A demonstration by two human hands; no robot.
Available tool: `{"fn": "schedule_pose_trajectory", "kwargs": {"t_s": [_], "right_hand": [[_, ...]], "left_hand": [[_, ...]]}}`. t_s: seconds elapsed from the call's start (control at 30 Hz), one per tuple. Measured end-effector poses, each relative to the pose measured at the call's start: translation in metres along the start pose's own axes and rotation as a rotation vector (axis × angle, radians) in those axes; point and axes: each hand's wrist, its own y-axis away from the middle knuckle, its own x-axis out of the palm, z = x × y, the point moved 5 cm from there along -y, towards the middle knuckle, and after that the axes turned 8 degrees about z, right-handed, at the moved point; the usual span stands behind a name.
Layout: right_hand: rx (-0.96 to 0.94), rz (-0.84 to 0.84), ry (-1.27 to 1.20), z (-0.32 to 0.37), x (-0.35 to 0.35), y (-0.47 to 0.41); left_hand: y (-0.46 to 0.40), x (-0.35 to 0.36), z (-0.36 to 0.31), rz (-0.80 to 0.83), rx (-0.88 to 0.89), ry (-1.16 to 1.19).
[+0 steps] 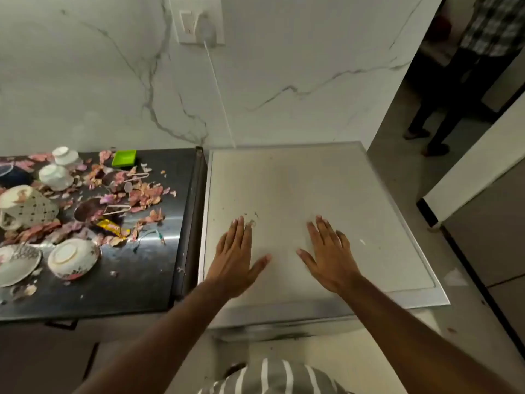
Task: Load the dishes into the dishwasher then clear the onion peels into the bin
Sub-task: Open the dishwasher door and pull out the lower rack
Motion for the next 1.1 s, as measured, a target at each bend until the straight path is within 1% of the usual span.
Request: {"fn": "schedule_pose_trajectory", "kwargs": {"t_s": [0.07, 0.17, 0.4, 0.6, 0.9, 1.1], "right_hand": [[0.048, 0.06, -0.014, -0.014, 0.016, 0.01], [0.078, 0.123, -0.015, -0.031, 0.043, 0.027], [0.06, 0.032, -0.023, -0.039, 0.051, 0.039], [0.071, 0.017, -0.087, -0.041, 0.051, 0.041], [0.063, -0.027, -0.118, -0.045, 0.053, 0.039], [0.06, -0.034, -0.119, -0.046, 0.058, 0.038]], "left_hand": [[0.012, 0.021, 0.007, 0.09, -0.004, -0.031], [0.026, 0.051, 0.028, 0.123, -0.005, -0.048], [0.031, 0.062, 0.036, 0.035, 0.036, -0.053], [0.032, 0.059, 0.037, -0.024, 0.045, 0.012], [0.028, 0.058, 0.038, -0.074, 0.032, 0.021], [0.03, 0.06, 0.039, -0.069, 0.023, 0.03]]}}
